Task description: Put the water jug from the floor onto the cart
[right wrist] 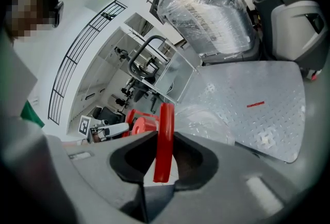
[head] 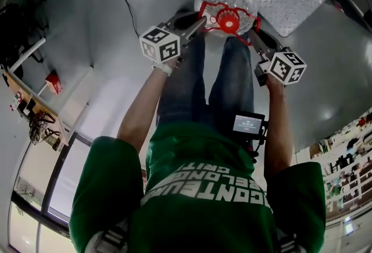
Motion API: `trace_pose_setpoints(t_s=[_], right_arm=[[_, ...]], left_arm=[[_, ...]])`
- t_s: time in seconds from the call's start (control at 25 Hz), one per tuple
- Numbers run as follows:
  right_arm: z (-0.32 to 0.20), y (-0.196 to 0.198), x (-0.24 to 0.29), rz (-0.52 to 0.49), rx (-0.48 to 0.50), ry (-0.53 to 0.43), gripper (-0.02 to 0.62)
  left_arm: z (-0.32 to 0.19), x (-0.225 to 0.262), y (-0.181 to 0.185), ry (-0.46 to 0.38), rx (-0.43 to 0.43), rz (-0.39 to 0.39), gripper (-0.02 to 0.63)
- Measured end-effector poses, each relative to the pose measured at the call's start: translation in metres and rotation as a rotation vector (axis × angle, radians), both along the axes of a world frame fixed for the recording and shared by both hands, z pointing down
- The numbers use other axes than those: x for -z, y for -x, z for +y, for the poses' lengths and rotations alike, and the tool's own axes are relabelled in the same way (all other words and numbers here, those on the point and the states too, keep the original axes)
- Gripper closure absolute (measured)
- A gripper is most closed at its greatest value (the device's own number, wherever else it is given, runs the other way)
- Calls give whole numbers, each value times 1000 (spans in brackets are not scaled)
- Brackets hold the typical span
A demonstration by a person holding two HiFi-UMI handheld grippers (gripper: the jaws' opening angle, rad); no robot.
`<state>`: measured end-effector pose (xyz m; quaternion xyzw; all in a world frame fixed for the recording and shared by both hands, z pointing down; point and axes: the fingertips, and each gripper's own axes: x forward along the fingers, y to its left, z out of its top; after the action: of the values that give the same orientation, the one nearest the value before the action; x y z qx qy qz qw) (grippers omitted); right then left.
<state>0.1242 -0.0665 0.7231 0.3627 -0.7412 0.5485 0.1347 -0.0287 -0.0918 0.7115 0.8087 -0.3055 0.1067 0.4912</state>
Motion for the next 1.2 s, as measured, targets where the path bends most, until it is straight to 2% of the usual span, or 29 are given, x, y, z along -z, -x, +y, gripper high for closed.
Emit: trace_pose_setpoints(t_s=[0.24,0.76,1.2], right_arm=[[-15,-20,1,-13,-75,-15,514],[-42,-85,8,-43,-234,-51,511],[-74,-103,7,-63,-318,-65,509]], left_arm=[[-27,0,-22,-20,-32,19,508],[-72,7,-97,-50,-142,47,505],[-109,0,-117,-49,-166,68,505]])
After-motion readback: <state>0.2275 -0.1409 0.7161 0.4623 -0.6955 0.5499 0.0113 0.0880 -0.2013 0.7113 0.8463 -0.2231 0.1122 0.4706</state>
